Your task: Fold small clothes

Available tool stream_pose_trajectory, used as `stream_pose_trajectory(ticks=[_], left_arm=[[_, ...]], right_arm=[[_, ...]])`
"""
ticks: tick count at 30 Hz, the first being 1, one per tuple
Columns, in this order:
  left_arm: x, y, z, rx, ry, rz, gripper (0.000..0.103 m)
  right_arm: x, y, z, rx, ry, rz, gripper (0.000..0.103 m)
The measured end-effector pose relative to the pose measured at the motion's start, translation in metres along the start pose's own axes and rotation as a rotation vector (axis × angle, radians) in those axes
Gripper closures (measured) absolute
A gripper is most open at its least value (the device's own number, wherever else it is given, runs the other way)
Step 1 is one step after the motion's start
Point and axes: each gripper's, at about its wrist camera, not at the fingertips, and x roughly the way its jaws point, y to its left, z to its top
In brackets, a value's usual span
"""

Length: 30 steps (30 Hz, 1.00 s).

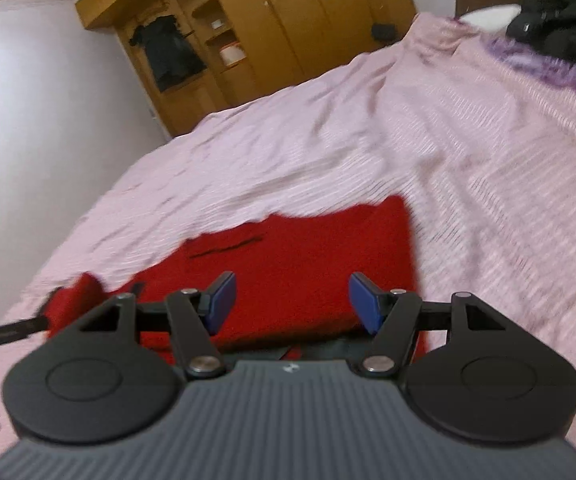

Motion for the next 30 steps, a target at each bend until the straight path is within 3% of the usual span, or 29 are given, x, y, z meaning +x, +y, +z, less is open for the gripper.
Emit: stream_pose_trajectory(ticks=[11, 17, 24, 30], left_arm=[[-0.022, 0.055, -0.029, -0.139, 0.037, -0.003, 0.027], [-0.021, 0.079, -0.041, -0.191, 0.065, 0.022, 0.027], [-0.004, 0.102, -0.044, -0.235, 0.08, 0.051, 0.027], [0.035, 0.129, -0.03, -0.338, 0.101, 0.047, 0.027]], right_arm=[[-0.022, 0.028, -0.033, 0.027, -0.007, -0.053, 0.038], [-0.016, 0.037, -0.056, 0.013, 0.036, -0.067, 0.038], [0.0, 0.045, -0.076, -0.027, 0.099, -0.101, 0.038], [0.007, 0.051, -0.083, -0.051, 0.112, -0.115, 0.038]])
